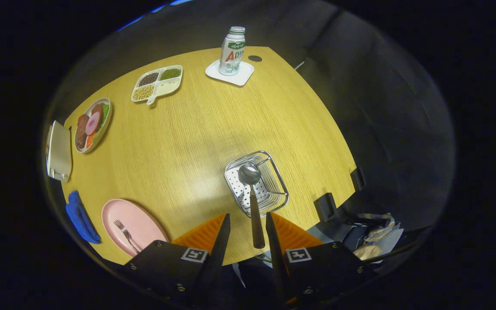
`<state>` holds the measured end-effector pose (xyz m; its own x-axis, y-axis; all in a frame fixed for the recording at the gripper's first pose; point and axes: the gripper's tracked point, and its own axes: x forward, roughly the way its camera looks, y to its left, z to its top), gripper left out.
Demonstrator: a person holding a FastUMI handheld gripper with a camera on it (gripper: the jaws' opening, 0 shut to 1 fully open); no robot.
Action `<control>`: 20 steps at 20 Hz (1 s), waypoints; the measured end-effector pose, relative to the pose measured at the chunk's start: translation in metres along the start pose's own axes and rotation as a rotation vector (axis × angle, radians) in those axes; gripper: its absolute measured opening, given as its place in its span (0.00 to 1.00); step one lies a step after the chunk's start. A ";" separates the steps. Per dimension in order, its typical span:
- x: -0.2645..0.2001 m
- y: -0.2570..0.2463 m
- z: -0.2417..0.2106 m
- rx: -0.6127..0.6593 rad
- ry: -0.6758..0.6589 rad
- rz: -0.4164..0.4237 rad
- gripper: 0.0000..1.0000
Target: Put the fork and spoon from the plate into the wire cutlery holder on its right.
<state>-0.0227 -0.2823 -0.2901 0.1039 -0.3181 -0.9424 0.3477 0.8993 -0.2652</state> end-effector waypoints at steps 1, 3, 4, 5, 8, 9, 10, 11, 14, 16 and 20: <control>-0.003 0.003 -0.001 -0.011 -0.005 -0.004 0.52; -0.009 0.014 -0.001 -0.033 -0.020 0.001 0.52; -0.012 0.022 -0.001 -0.048 -0.027 0.005 0.52; -0.014 0.029 -0.003 -0.065 -0.031 0.007 0.52; -0.021 0.057 -0.010 -0.124 -0.043 0.021 0.52; -0.023 0.066 -0.013 -0.145 -0.045 0.027 0.52; -0.025 0.076 -0.017 -0.167 -0.047 0.033 0.52; -0.026 0.084 -0.021 -0.189 -0.047 0.039 0.52; -0.030 0.110 -0.033 -0.254 -0.050 0.050 0.52; -0.033 0.126 -0.045 -0.293 -0.046 0.059 0.52; -0.035 0.157 -0.072 -0.374 -0.037 0.077 0.52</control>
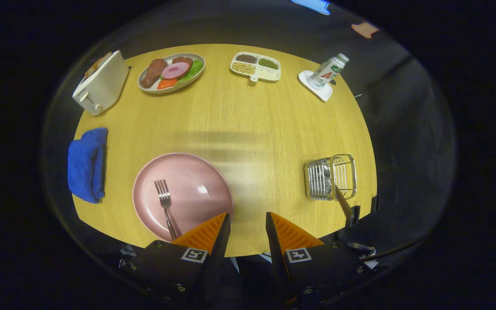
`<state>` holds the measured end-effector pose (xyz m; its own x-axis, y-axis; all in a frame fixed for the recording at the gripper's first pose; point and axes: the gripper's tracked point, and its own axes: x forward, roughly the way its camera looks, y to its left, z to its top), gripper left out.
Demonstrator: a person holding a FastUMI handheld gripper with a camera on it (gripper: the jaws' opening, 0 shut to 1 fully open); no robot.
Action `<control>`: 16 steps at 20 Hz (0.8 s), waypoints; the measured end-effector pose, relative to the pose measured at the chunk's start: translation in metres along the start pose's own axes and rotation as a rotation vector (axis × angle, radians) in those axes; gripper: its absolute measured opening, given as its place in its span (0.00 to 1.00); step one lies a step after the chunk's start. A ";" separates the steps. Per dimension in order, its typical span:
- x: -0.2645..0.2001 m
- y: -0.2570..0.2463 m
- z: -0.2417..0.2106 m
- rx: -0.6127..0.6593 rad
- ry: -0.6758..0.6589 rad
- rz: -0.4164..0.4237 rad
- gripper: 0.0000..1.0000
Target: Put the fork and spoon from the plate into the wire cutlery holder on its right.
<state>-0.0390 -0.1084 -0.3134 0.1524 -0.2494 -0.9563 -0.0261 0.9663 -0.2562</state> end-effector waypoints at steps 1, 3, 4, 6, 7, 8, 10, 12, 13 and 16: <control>0.000 0.010 -0.004 -0.022 0.002 0.006 0.52; -0.001 0.027 -0.012 -0.065 0.004 0.017 0.52; -0.002 0.036 -0.016 -0.084 0.006 0.023 0.52; -0.002 0.053 -0.025 -0.124 0.009 0.036 0.52; -0.001 0.059 -0.028 -0.143 0.013 0.040 0.52; -0.002 0.066 -0.033 -0.161 0.016 0.045 0.52; -0.002 0.076 -0.043 -0.193 0.025 0.054 0.52; -0.001 0.088 -0.055 -0.220 0.037 0.063 0.52; -0.001 0.092 -0.060 -0.230 0.041 0.066 0.52; 0.004 0.100 -0.076 -0.253 0.065 0.075 0.52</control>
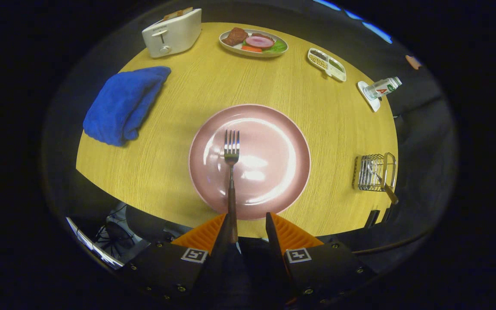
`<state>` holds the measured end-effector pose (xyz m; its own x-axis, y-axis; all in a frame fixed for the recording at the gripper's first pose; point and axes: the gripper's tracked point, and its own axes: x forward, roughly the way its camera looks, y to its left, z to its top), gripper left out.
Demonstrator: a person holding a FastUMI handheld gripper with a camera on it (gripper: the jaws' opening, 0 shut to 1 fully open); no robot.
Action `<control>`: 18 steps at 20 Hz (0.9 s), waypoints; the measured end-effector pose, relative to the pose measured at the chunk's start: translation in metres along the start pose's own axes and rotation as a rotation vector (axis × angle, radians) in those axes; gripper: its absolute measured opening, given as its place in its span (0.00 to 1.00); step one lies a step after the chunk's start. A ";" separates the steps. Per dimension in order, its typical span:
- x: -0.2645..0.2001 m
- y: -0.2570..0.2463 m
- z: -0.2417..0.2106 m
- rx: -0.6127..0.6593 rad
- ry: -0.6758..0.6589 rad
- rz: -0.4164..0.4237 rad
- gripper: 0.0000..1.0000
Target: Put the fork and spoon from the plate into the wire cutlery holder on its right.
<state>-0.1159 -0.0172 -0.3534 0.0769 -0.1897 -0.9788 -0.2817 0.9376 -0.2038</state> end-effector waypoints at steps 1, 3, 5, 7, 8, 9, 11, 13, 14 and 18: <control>0.003 0.003 -0.006 -0.004 0.010 0.003 0.52; 0.009 0.007 -0.015 -0.010 0.030 0.010 0.52; 0.016 0.010 -0.023 -0.012 0.047 0.014 0.52; 0.022 0.011 -0.029 -0.012 0.064 0.018 0.52; 0.025 0.010 -0.031 -0.011 0.071 0.019 0.52; 0.028 0.012 -0.034 -0.009 0.076 0.022 0.52; 0.034 0.013 -0.037 -0.005 0.087 0.028 0.52; 0.041 0.016 -0.039 -0.005 0.093 0.035 0.52; 0.044 0.018 -0.039 -0.006 0.096 0.040 0.52; 0.056 0.027 -0.043 -0.009 0.108 0.050 0.52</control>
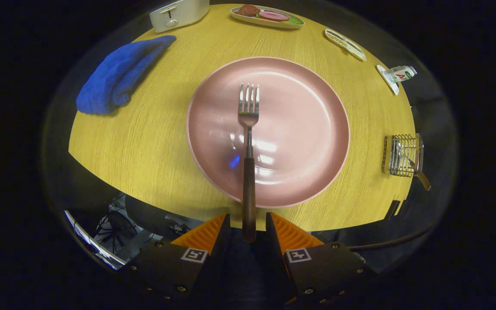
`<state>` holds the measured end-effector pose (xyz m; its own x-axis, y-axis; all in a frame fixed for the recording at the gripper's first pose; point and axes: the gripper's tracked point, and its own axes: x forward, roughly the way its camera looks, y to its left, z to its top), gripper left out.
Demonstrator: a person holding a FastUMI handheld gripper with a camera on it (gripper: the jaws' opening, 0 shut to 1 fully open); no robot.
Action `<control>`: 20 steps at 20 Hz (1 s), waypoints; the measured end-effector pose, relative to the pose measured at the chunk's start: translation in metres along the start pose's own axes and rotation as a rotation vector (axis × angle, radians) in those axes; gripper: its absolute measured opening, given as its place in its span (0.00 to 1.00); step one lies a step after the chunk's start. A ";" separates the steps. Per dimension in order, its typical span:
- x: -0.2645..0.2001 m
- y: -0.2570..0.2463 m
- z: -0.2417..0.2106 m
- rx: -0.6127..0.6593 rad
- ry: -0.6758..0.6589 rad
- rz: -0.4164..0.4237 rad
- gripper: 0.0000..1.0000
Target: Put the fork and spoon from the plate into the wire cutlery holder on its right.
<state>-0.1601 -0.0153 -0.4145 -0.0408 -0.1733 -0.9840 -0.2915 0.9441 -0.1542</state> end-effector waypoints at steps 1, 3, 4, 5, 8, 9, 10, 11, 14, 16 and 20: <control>0.000 0.000 0.000 -0.003 -0.001 -0.003 0.52; 0.005 0.001 0.002 -0.012 -0.004 -0.006 0.25; 0.003 -0.003 0.001 -0.008 0.004 -0.023 0.17; 0.004 -0.004 0.001 0.002 -0.001 -0.031 0.17; -0.002 -0.002 0.003 0.031 -0.025 -0.017 0.10; -0.004 -0.002 0.003 0.034 -0.033 -0.024 0.10; -0.011 0.000 0.006 0.043 -0.049 -0.023 0.10; -0.016 -0.001 0.009 0.053 -0.069 -0.021 0.10; -0.039 -0.004 0.025 0.059 -0.135 -0.035 0.10; -0.053 -0.005 0.037 0.048 -0.169 -0.055 0.10; -0.073 -0.007 0.058 0.024 -0.211 -0.092 0.10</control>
<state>-0.1000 0.0067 -0.3462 0.1861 -0.1994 -0.9621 -0.2621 0.9336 -0.2442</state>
